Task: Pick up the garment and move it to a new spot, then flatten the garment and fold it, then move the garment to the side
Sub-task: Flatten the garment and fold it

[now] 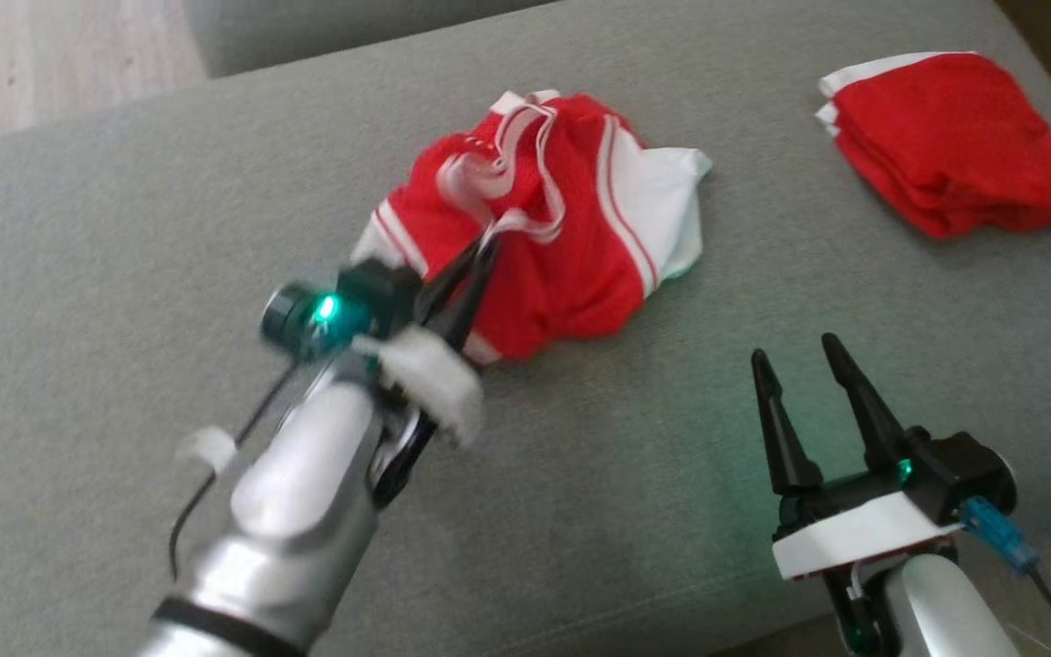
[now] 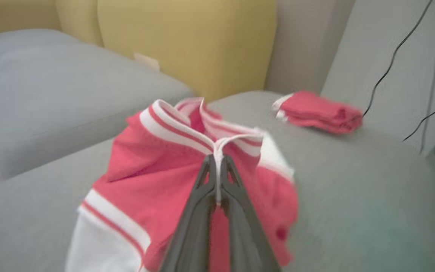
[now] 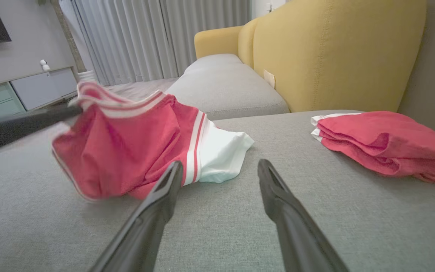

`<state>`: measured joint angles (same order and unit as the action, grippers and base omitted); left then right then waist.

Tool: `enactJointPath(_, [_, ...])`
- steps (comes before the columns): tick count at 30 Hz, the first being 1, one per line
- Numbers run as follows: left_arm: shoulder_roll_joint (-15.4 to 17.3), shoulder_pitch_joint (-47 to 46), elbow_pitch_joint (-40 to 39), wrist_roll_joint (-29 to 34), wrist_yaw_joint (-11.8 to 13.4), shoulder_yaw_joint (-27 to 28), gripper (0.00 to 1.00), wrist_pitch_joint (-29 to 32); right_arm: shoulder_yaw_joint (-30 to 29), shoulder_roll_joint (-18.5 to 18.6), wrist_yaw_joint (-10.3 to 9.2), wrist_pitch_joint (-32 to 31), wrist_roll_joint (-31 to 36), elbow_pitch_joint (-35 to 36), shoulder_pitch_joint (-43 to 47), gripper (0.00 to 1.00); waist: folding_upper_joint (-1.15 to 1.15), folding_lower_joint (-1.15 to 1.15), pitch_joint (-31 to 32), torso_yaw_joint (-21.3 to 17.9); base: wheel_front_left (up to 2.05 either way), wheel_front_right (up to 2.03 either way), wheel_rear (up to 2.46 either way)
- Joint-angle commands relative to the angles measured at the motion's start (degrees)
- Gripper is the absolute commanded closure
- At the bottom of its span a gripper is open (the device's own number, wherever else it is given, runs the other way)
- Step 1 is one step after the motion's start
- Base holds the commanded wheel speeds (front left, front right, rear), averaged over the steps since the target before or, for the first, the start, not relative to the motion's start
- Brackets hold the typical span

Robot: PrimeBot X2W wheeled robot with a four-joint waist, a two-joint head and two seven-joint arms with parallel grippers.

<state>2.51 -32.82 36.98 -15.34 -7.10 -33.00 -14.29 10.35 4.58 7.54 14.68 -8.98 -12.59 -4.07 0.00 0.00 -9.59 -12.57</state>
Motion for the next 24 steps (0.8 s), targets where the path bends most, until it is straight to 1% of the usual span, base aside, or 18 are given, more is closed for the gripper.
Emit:
enactJointPath(1, [0.40, -4.90, -3.36, -2.80, -0.22, 0.46, 1.00, -0.71, 1.31, -0.13, -0.05, 0.32, 0.23, 1.41, -1.27, 0.00, 0.00, 0.00, 1.01, -1.39, 0.00, 0.00, 0.00])
enactJointPath(5, [0.38, -11.47, -8.88, -13.95, -0.35, -4.81, 1.00, 2.17, 1.74, -0.79, -0.05, 0.32, -0.22, 1.08, -1.45, 0.00, 0.00, 0.00, 2.29, -4.17, 0.00, 0.00, 0.00])
enactJointPath(7, [0.38, -15.58, -10.61, -18.71, -0.36, -5.33, 1.00, 3.85, 2.04, -1.10, -0.05, 0.32, -0.52, 0.96, -1.30, 0.00, 0.00, 0.00, 2.82, -5.60, 0.00, 0.00, 0.00])
enactJointPath(10, [0.40, -22.46, -11.52, -23.34, -0.37, -5.46, 1.00, 5.60, 2.94, -1.43, -0.05, 0.32, -0.91, 0.74, -0.94, 0.00, 0.00, 0.00, 3.45, -7.79, 0.00, 0.00, 0.00])
enactJointPath(12, [0.39, -27.36, -11.13, -25.55, -0.37, -5.03, 1.00, 5.96, 3.31, -1.56, -0.05, 0.32, -1.19, 0.74, -0.66, 0.00, 0.00, 0.00, 3.74, -9.05, 0.00, 0.00, 0.00])
enactJointPath(15, [0.38, -34.84, -8.86, -27.78, -0.37, -3.38, 1.00, 4.62, 3.69, -1.65, -0.05, 0.32, -1.50, 0.69, -0.37, 0.00, 0.00, 0.00, 4.22, -10.47, 0.00, 0.00, 0.00])
enactJointPath(16, [0.38, -37.30, -7.81, -28.66, -0.37, -2.70, 1.00, 3.94, 3.75, -1.66, -0.05, 0.32, -1.73, 0.76, -0.24, 0.00, 0.00, 0.00, 4.32, -10.66, 0.00, 0.00, 0.00])
enactJointPath(17, [0.38, -37.30, -7.81, -28.66, -0.37, -2.70, 1.00, 3.94, 3.75, -1.66, -0.05, 0.32, -1.73, 0.76, -0.24, 0.00, 0.00, 0.00, 4.32, -10.66, 0.00, 0.00, 0.00])
enactJointPath(20, [0.38, -43.59, -4.51, -29.84, -0.38, -1.57, 1.00, 1.94, 3.50, -1.68, -0.05, 0.32, -2.15, 0.99, 0.11, 0.00, 0.00, 0.00, 4.75, -10.75, 0.00, 0.00, 0.00])
enactJointPath(22, [0.38, -44.81, -2.59, -31.15, -0.38, -0.46, 1.00, 1.05, 3.00, -1.68, -0.05, 0.32, -2.21, 1.20, 0.35, 0.00, 0.00, 0.00, 5.17, -10.38, 0.00, 0.00, 0.00])
enactJointPath(24, [0.86, -43.30, -1.09, -32.45, -0.38, 0.53, 1.00, 0.42, 2.13, -1.68, -0.05, 0.32, -2.17, 1.47, 0.62, 0.00, 0.00, 0.00, 5.38, -9.40, 0.00, 0.00, 0.00])
